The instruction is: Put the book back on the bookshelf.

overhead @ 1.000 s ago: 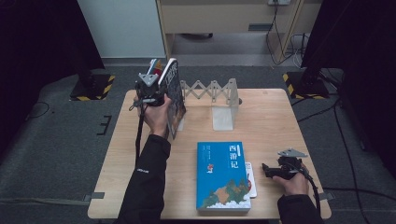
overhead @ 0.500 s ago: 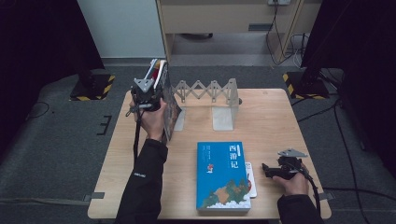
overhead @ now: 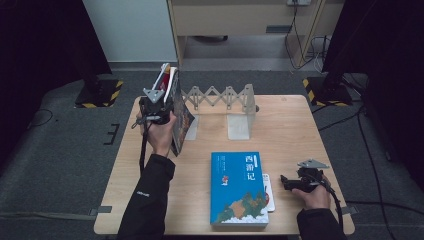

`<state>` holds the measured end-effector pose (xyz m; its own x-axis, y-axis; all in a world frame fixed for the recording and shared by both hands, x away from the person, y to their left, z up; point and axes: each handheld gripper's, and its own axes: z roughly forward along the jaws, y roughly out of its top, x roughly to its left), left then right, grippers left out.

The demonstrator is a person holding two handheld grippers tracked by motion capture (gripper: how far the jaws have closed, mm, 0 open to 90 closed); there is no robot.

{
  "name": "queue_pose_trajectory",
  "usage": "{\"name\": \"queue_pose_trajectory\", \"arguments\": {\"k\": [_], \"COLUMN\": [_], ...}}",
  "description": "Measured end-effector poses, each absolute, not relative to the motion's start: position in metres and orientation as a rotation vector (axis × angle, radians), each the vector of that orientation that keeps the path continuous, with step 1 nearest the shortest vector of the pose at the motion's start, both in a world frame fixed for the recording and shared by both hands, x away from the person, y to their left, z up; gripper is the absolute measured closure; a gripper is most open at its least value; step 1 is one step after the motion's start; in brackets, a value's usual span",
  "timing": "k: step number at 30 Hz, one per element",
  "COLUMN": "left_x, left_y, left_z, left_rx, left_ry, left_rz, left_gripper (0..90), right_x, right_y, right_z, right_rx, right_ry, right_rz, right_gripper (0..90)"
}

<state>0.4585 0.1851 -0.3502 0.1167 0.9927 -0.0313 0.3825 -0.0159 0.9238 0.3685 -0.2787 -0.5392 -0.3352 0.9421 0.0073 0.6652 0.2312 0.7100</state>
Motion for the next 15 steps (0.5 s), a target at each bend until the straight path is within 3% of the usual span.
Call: {"name": "queue_pose_trajectory", "arguments": {"k": [15], "left_x": [0.4483], "left_y": [0.1950], "left_z": [-0.3515], "left_rx": [1.553], "left_ry": [1.400], "left_rz": [0.892], "left_gripper": [78.5], "right_x": [0.3685], "right_y": [-0.2787], "right_z": [-0.5392], "right_rx": [1.476], "right_ry": [2.085], "right_rz": [0.875], "right_gripper": [3.3]}}
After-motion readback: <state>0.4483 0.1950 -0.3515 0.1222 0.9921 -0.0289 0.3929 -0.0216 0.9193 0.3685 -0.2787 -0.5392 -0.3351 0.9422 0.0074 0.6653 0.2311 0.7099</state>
